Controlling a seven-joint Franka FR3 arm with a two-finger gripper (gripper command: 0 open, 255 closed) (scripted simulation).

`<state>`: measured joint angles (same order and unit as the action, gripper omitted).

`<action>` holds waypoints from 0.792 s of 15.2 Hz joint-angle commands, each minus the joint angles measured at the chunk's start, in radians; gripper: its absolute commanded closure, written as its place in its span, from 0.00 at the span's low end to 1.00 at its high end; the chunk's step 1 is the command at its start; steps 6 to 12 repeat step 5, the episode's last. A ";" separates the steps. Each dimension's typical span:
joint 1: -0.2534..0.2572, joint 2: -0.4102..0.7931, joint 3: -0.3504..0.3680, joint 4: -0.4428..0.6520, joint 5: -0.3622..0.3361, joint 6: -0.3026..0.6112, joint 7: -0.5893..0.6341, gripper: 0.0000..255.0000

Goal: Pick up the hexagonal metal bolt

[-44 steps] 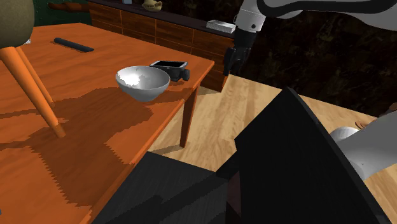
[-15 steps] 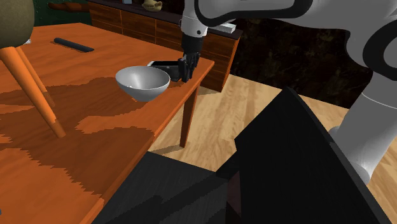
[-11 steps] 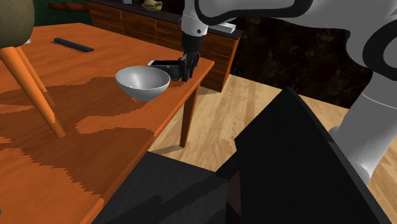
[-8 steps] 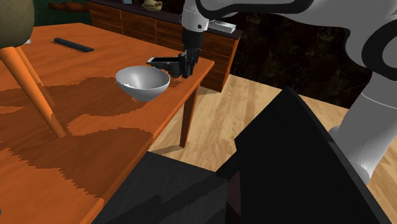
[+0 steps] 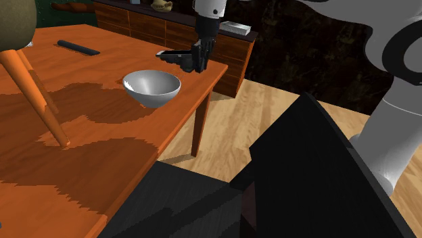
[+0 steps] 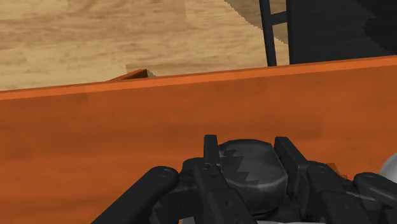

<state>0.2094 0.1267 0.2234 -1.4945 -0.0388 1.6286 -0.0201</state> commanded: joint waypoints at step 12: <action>0.004 0.017 0.002 0.079 -0.004 -0.062 0.003 1.00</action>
